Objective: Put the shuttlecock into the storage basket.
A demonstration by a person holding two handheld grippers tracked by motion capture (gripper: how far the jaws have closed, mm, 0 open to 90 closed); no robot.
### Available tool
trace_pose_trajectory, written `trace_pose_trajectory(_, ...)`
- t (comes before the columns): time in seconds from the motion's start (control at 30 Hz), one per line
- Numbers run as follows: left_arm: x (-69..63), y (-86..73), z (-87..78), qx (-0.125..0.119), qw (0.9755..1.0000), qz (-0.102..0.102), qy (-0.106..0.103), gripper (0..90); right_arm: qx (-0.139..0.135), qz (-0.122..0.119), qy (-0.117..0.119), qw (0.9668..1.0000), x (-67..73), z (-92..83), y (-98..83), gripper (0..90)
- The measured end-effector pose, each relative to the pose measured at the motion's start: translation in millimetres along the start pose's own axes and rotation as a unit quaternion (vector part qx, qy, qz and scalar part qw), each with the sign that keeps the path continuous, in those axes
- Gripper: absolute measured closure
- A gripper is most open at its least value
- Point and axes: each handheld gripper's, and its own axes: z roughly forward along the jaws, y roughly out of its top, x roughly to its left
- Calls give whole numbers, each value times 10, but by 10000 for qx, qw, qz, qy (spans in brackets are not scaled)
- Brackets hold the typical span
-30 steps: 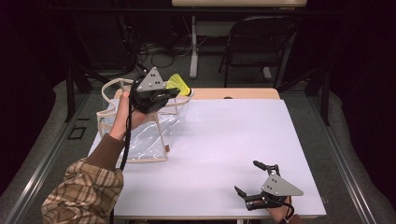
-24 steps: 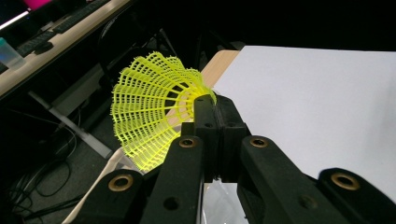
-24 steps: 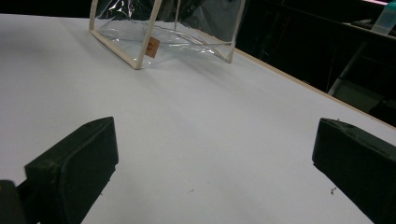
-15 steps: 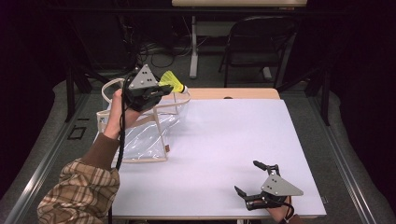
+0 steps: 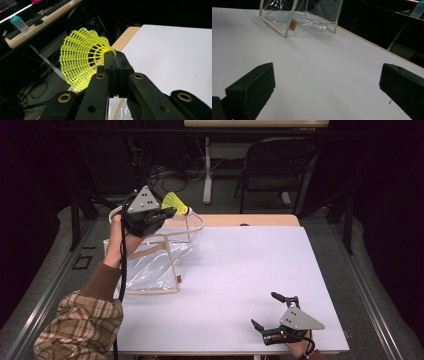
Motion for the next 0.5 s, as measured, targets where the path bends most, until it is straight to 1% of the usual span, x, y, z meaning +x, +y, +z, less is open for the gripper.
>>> trace_pose_trajectory(0.5,126,-64,-135,22,9997,-103,228,897,22,-2,-3,10000,0,0,0,0)
